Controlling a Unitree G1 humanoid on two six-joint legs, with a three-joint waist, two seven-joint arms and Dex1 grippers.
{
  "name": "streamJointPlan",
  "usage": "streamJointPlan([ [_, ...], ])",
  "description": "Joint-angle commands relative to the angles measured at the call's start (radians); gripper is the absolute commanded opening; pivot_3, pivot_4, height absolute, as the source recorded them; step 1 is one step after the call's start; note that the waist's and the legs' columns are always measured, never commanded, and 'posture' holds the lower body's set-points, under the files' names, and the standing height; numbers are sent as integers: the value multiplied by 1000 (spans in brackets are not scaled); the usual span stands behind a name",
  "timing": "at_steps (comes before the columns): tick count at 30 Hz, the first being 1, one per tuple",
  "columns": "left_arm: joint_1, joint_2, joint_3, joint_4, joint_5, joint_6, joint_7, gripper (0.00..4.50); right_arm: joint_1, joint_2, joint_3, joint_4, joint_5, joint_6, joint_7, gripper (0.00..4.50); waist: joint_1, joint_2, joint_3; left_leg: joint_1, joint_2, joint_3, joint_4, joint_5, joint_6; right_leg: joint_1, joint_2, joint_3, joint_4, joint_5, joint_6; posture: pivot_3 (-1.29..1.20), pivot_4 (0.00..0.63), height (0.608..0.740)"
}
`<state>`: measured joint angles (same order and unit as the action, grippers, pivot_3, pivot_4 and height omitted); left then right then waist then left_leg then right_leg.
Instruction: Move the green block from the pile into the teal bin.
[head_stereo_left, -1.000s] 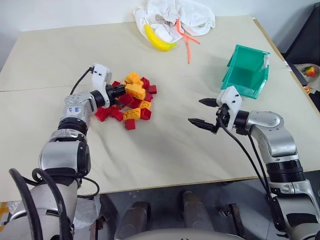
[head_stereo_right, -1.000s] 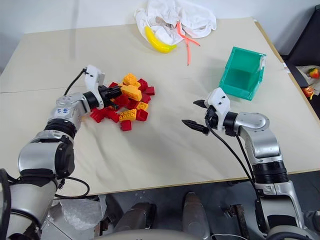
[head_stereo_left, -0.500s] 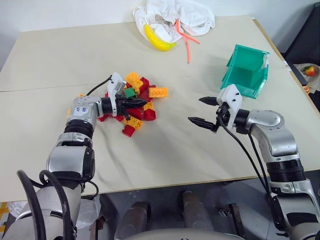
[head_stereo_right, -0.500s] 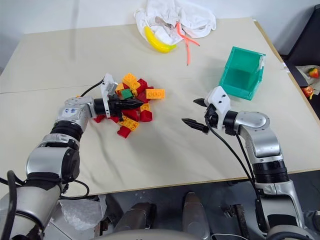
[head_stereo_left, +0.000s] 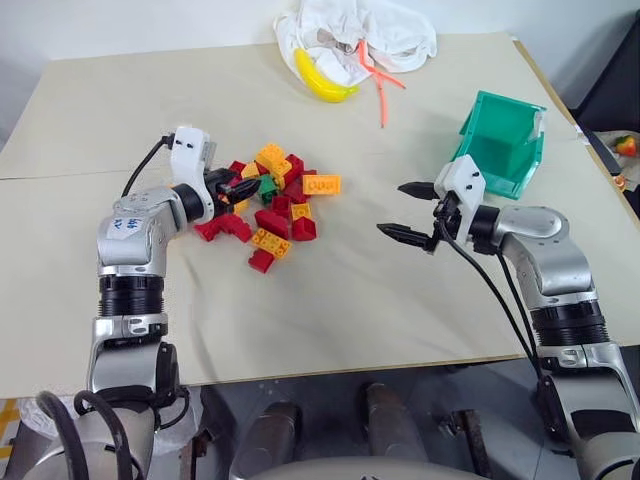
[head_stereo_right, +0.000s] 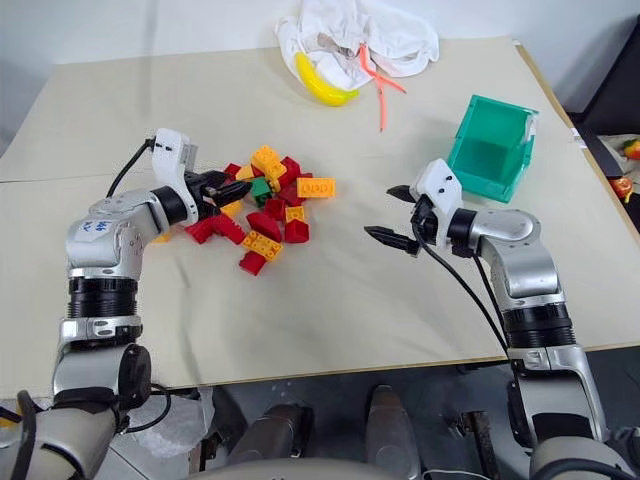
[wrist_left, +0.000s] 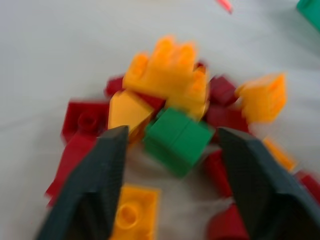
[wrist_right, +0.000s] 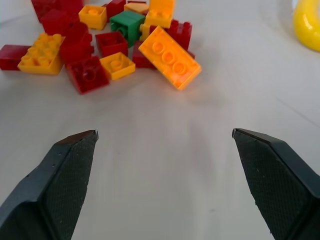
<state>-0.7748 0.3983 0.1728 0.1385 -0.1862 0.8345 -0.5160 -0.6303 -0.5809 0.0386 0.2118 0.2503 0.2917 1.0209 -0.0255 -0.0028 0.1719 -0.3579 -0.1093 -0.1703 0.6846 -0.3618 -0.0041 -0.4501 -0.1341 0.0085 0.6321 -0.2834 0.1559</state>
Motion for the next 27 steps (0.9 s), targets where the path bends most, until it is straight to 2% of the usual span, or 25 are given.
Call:
streamJointPlan([
  [1,15,-19,-48,-138,-3,98,63,4244,-34,-25,-1,20,-3,-28,40,4500,-1,0,0,0,0,0,0,0,0,0,0,0,0,0,0,0,150,740],
  [2,12,-27,-64,-141,5,103,80,4475,-44,-25,0,38,-9,-38,44,4500,-1,0,0,0,0,0,0,0,0,0,0,0,0,0,0,0,150,740],
  [6,-37,-33,-130,-82,42,86,117,4475,-71,-18,0,77,-20,-56,52,4500,-3,0,0,0,1,1,0,0,0,0,1,0,0,0,0,0,150,740],
  [15,-285,-83,-188,304,124,79,228,4475,-67,-19,-2,72,-23,-56,53,4500,0,0,0,0,0,1,0,0,0,0,0,0,0,0,0,0,150,740],
  [21,-402,-91,-258,470,144,166,177,4475,-50,-42,-15,45,-21,-37,46,4500,-1,0,0,0,0,1,0,0,0,0,0,0,-1,0,0,0,150,740],
  [27,-437,-97,-264,489,125,332,151,4475,-36,-60,-20,23,-18,-22,43,4500,-2,0,0,0,0,1,0,0,0,0,0,0,0,0,0,0,150,740],
])
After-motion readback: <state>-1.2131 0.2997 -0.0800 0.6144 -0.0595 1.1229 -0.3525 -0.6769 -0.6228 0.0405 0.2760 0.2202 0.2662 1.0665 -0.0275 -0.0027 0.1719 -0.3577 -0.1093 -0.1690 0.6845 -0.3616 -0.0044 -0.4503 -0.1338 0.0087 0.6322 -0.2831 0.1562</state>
